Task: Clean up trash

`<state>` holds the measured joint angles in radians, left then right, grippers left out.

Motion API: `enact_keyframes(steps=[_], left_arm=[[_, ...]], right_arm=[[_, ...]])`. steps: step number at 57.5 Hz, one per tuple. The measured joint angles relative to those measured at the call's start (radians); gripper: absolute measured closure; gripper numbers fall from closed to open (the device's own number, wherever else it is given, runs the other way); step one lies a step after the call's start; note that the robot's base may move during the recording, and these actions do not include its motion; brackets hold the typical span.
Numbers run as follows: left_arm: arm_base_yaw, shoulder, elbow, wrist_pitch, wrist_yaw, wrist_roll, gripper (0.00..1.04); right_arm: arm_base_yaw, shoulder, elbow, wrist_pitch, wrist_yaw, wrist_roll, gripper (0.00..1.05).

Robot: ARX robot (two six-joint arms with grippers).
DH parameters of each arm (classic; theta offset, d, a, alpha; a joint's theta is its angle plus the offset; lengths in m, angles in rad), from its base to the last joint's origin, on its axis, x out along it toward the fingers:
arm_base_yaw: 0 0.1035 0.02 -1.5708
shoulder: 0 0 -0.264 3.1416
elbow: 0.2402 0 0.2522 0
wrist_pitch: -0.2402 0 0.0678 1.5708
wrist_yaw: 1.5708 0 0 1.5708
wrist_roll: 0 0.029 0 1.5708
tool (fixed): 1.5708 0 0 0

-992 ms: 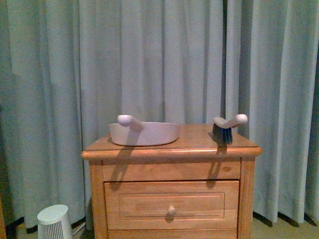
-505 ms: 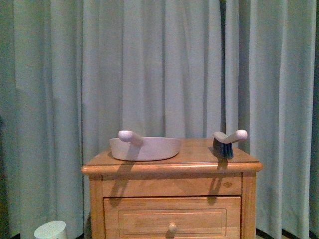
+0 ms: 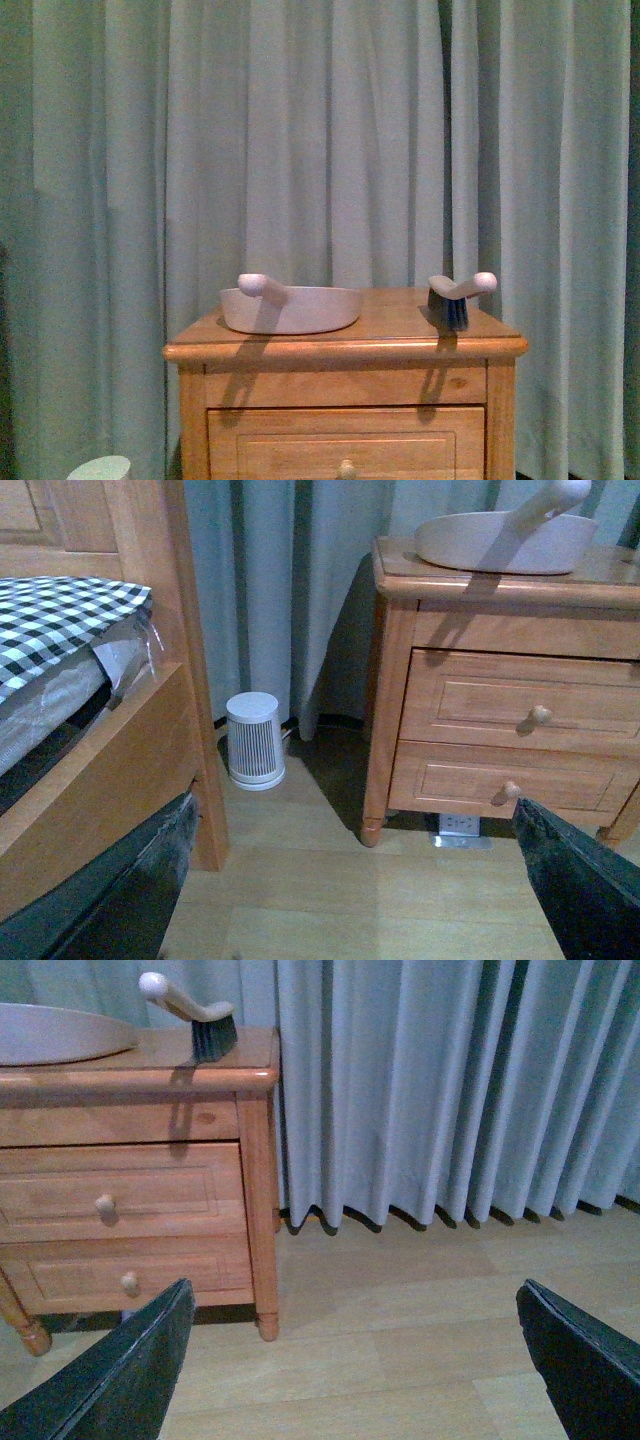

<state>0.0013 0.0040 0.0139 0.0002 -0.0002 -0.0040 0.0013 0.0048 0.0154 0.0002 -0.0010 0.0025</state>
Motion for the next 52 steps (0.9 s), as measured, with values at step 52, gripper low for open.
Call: enact_keyframes(steps=[52], left_arm=[[0.000,0.001,0.000,0.000,0.000,0.000,0.08]], right_arm=[[0.000,0.000,0.000,0.000,0.000,0.000,0.07]])
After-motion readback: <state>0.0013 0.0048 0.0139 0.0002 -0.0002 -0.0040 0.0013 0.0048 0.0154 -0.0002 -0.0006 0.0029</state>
